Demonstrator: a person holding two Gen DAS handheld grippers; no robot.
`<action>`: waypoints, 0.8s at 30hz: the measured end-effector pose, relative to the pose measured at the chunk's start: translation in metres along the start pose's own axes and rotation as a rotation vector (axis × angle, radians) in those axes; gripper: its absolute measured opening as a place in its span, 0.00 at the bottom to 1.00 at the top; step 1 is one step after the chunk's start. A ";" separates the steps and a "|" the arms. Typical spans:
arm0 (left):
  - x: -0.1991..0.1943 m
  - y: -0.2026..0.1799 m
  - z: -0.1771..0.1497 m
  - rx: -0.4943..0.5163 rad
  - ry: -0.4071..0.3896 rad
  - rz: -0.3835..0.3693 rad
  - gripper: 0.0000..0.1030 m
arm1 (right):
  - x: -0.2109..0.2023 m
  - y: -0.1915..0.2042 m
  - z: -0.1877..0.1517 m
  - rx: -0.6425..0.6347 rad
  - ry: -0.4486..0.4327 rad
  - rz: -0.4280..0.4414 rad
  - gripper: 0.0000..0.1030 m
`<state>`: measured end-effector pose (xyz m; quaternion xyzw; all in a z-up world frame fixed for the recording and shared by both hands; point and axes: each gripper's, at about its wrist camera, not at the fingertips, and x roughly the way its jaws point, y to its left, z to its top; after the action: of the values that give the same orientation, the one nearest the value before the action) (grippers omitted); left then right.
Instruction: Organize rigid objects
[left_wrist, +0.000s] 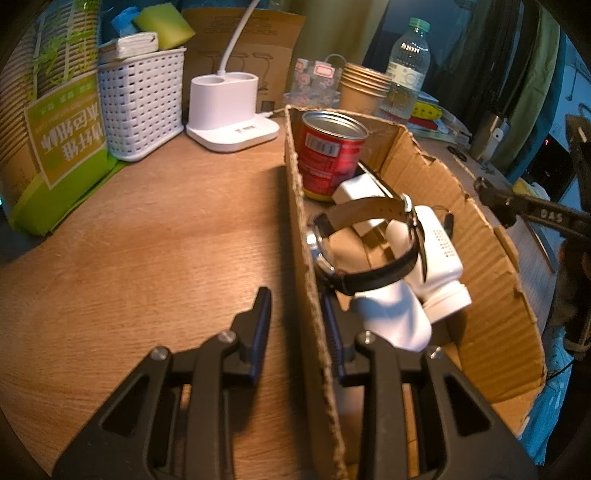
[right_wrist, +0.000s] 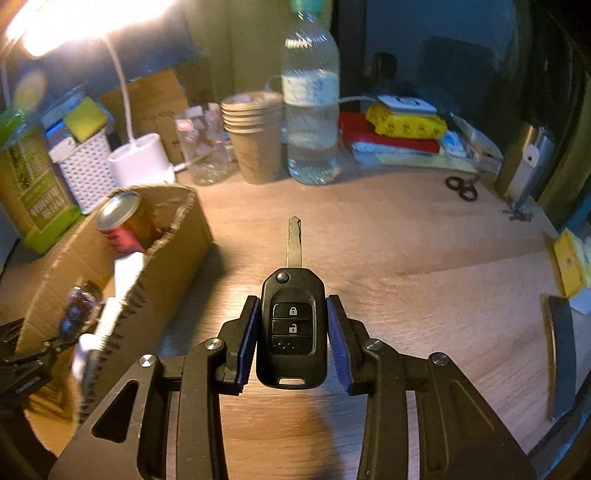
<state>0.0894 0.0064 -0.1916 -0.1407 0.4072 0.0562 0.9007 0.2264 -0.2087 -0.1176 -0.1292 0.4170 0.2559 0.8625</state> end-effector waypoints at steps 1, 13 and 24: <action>0.000 0.000 0.000 0.000 0.000 0.000 0.29 | -0.003 0.003 0.001 -0.005 -0.006 0.004 0.37; 0.000 0.000 0.000 0.000 0.000 -0.001 0.29 | -0.025 0.037 0.012 -0.070 -0.045 0.050 0.37; 0.000 0.002 0.000 -0.002 0.001 -0.004 0.29 | -0.027 0.067 0.018 -0.121 -0.039 0.081 0.37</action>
<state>0.0892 0.0079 -0.1918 -0.1425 0.4070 0.0547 0.9006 0.1874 -0.1541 -0.0859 -0.1593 0.3887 0.3178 0.8500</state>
